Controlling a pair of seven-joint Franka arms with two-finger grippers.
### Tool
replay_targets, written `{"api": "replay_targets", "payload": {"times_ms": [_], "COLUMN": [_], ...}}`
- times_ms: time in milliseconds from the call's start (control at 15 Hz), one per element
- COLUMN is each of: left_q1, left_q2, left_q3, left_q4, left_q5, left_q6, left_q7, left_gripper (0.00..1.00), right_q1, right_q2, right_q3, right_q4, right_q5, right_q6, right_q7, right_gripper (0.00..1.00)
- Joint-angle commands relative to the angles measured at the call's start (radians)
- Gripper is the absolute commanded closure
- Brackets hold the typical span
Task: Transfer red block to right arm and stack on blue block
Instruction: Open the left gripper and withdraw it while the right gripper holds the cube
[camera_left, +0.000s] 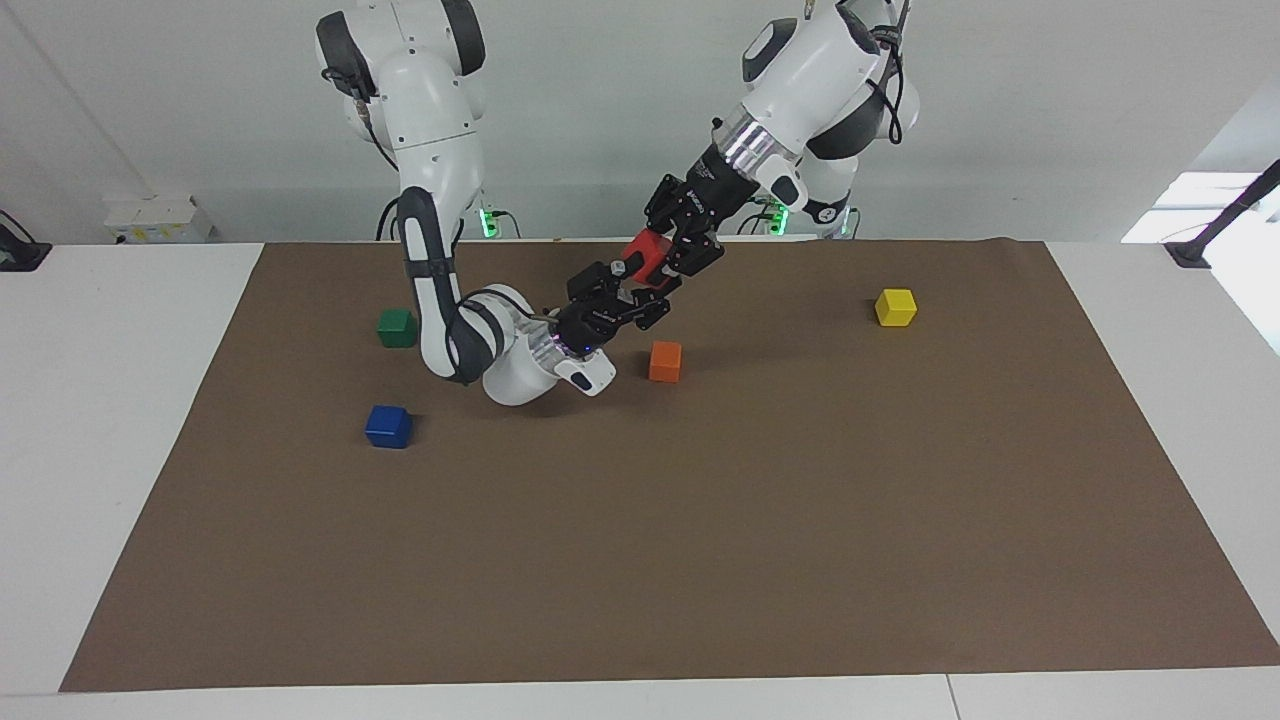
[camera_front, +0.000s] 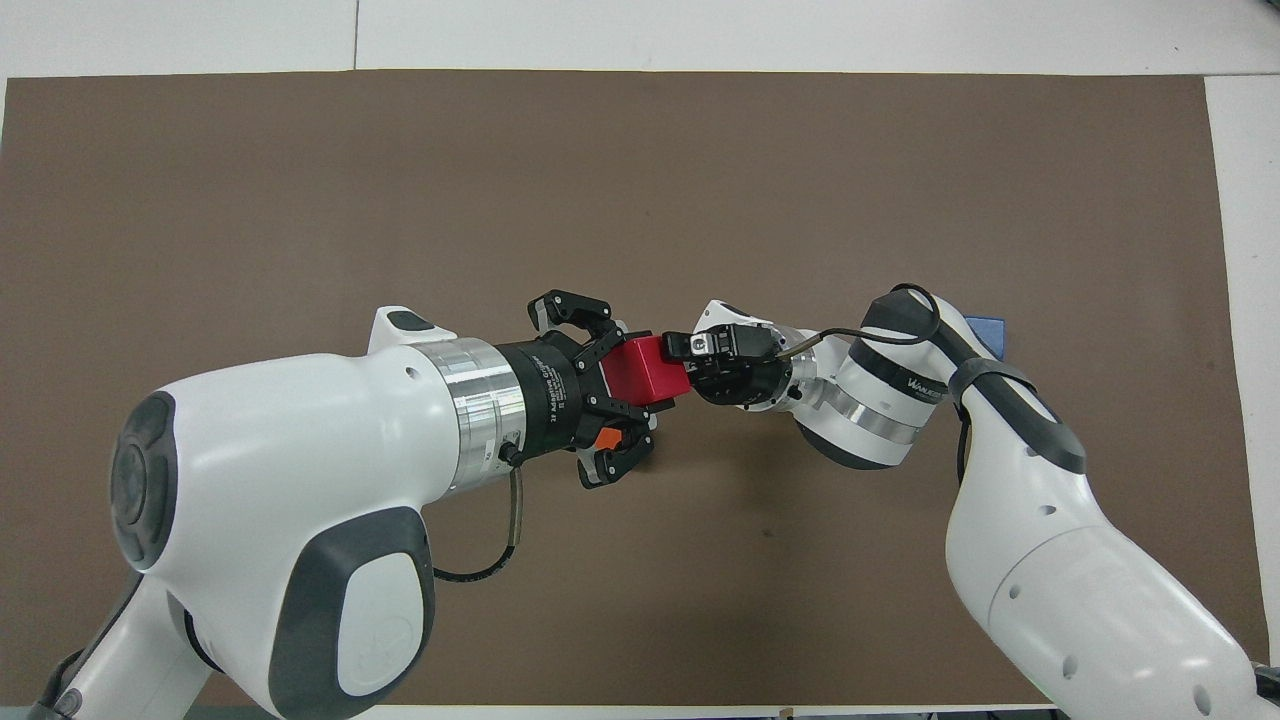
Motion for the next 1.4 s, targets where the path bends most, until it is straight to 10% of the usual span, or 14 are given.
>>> {"api": "replay_targets", "payload": {"times_ms": [0,200,267,333,733,1333], "left_q1": [-0.015,-0.015,-0.011,-0.003,0.176,0.542], "left_q2": [-0.007,-0.007,-0.007,-0.007,-0.033,-0.081], "left_q3": [0.007,0.009,0.009,0.010,0.016,0.015], "left_q4": [-0.013,-0.013,-0.011,-0.007,0.024,-0.023], "left_q5": [-0.028,-0.026,-0.020,-0.016,-0.011,0.189], "left_q6": [0.021,0.018,0.015,0.010,-0.169,-0.425], "left_q7": [-0.007,0.007,0.007,0.002,0.149,0.904], "left_gripper": [1.00,1.00,0.63,0.01,0.00,0.00], "right_q1": [-0.007,-0.006,-0.007,-0.009,-0.036,-0.245], "right_q2": [0.010,0.004,0.004,-0.001,-0.097,-0.318], "right_q3": [0.006,0.006,0.006,0.006,0.000,-0.005], "right_q4": [0.017,0.017,0.019,0.019,0.003,0.008], "right_q5": [0.001,0.004,0.004,0.004,-0.031,-0.635], "right_q6": [0.015,0.016,0.016,0.016,0.123,0.412], "right_q7": [-0.006,-0.008,-0.008,-0.008,0.081,0.222], "right_gripper": [1.00,1.00,1.00,1.00,1.00,1.00]}}
